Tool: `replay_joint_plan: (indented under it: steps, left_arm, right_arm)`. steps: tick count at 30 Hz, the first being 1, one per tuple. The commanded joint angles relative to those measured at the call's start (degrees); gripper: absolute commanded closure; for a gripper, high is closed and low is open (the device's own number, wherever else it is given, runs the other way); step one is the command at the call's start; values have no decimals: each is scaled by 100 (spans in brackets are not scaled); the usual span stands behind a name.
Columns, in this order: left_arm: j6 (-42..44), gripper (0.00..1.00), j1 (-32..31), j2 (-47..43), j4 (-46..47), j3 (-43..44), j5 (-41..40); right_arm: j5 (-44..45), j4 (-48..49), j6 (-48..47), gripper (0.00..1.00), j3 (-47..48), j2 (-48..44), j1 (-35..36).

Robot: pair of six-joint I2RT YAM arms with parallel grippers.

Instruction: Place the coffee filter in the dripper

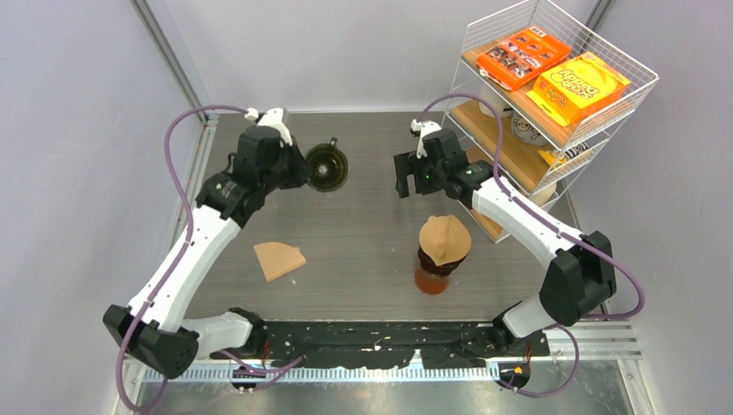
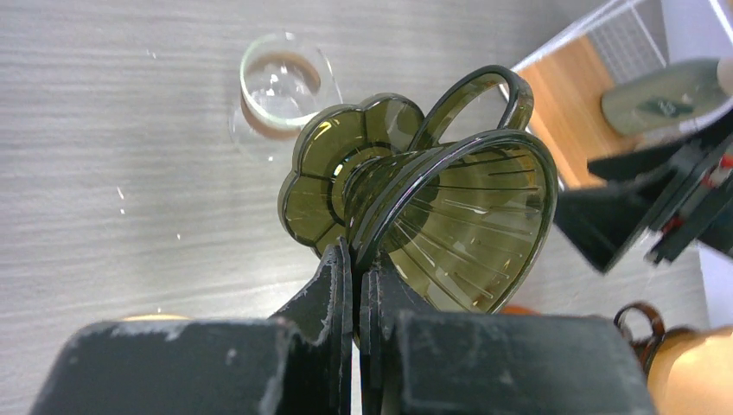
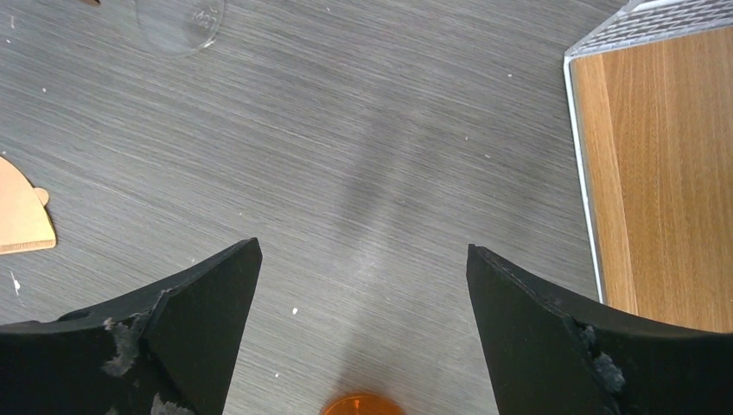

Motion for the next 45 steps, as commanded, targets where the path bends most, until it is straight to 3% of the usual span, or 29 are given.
replay_joint_plan:
  steps: [1, 8, 22, 45]
  left_arm:
    - [-27, 100, 361, 664, 27, 874, 312]
    - [1, 100, 961, 1935, -834, 2644, 980]
    - [-241, 100, 1348, 3580, -2194, 4387, 1389]
    - [-360, 97, 1479, 4014, -2035, 4168, 1535]
  right_arm:
    - [47, -81, -113, 4, 200, -19, -46]
    - [244, -157, -88, 5, 172, -31, -76]
    - [358, -168, -43, 5, 161, 10, -77]
    - [511, -205, -76, 5, 127, 45, -77]
